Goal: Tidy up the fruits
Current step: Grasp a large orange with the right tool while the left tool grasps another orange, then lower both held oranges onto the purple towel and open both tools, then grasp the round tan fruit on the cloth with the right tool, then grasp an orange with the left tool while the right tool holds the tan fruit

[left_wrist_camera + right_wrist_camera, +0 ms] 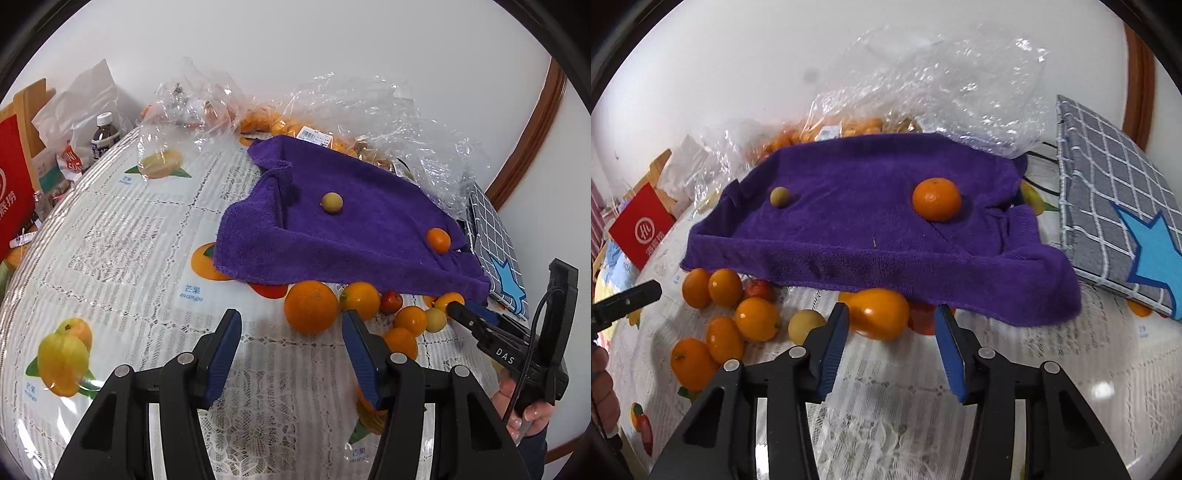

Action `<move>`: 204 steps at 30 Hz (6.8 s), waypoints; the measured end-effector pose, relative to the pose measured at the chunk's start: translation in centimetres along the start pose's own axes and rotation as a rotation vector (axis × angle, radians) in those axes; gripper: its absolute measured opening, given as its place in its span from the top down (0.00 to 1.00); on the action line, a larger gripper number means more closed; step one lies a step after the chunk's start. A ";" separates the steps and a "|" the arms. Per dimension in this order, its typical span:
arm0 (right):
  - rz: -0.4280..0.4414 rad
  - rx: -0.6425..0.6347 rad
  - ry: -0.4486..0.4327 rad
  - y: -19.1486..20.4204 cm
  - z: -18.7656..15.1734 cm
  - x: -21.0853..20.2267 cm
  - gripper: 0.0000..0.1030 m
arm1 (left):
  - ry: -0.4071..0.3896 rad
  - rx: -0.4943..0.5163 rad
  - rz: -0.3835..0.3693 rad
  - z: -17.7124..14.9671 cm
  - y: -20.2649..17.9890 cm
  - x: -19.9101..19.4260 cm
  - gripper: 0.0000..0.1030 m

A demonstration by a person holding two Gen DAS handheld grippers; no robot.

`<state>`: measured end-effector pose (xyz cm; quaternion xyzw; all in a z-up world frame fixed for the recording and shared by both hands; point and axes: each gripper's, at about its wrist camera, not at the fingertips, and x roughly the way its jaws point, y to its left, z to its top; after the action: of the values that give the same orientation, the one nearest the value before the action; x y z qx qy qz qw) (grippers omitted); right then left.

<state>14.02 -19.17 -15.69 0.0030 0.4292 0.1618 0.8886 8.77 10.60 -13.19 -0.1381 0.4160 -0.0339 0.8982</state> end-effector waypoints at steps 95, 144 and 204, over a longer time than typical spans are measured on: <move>0.012 -0.047 0.031 -0.5 6.4 6.6 0.60 | 0.051 0.133 0.022 8.9 -3.9 11.1 0.63; 0.055 -0.073 0.009 4.7 -2.1 -0.5 0.58 | -0.087 0.004 -0.066 -1.7 0.9 1.7 0.46; -0.075 0.074 -0.138 -4.1 -6.8 -10.2 0.73 | 0.052 0.209 -0.157 -5.4 -6.6 2.4 0.41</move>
<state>4.12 -26.91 -12.82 0.0311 0.3726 0.1119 0.9207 6.59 2.66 -16.46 -0.0747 0.4214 -0.1508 0.8911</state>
